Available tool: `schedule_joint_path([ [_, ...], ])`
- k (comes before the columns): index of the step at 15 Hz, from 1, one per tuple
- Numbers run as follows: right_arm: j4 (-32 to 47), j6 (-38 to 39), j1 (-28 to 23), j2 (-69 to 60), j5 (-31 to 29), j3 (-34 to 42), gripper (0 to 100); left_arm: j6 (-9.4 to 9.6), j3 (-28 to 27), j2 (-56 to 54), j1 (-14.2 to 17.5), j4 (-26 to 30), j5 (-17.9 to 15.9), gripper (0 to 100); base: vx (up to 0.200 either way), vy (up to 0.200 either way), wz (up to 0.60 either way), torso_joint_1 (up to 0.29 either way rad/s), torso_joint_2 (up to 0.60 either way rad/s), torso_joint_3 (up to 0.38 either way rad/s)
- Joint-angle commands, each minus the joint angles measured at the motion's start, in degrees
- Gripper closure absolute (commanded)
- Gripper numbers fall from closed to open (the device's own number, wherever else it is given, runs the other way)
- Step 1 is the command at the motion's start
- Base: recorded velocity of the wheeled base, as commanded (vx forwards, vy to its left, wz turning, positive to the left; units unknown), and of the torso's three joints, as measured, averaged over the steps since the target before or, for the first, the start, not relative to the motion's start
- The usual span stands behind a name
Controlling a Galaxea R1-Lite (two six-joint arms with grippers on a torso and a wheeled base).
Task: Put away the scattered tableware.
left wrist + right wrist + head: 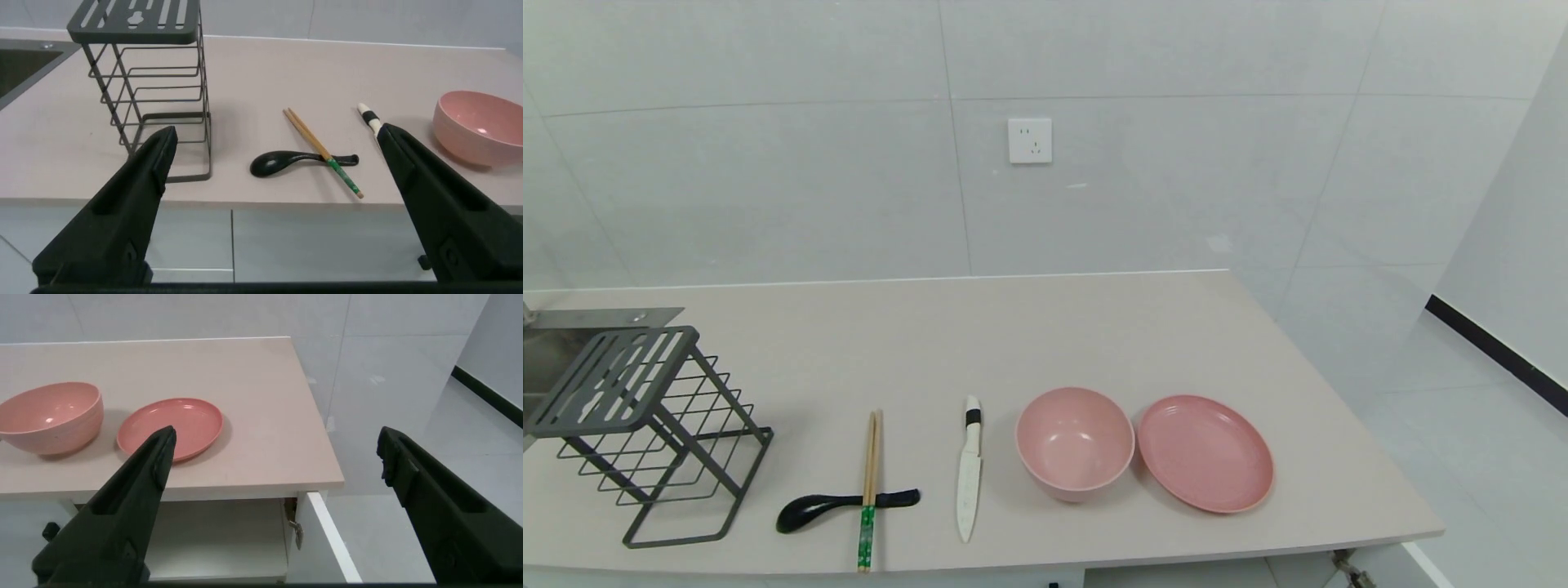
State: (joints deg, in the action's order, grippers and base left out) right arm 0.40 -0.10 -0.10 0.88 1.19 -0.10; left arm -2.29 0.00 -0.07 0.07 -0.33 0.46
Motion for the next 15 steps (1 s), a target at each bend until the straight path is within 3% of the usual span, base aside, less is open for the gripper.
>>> schedule_joint_path([
  [1,-0.1,-0.1,0.0,0.1,0.0,0.0,0,0.89,0.0,0.1,0.0,0.1,-0.2,0,0.000,0.000,0.00,0.000,0.00,0.000],
  [4,-0.1,-0.1,0.0,0.1,0.0,0.0,0,2.99,0.0,0.1,0.0,0.2,-0.7,0,0.000,0.000,0.00,0.000,0.00,0.000],
  [15,-0.1,-1.6,0.0,0.1,2.0,-0.1,0,2.91,0.0,0.1,0.0,0.2,-0.9,0,0.000,0.000,0.00,0.000,0.00,0.000],
])
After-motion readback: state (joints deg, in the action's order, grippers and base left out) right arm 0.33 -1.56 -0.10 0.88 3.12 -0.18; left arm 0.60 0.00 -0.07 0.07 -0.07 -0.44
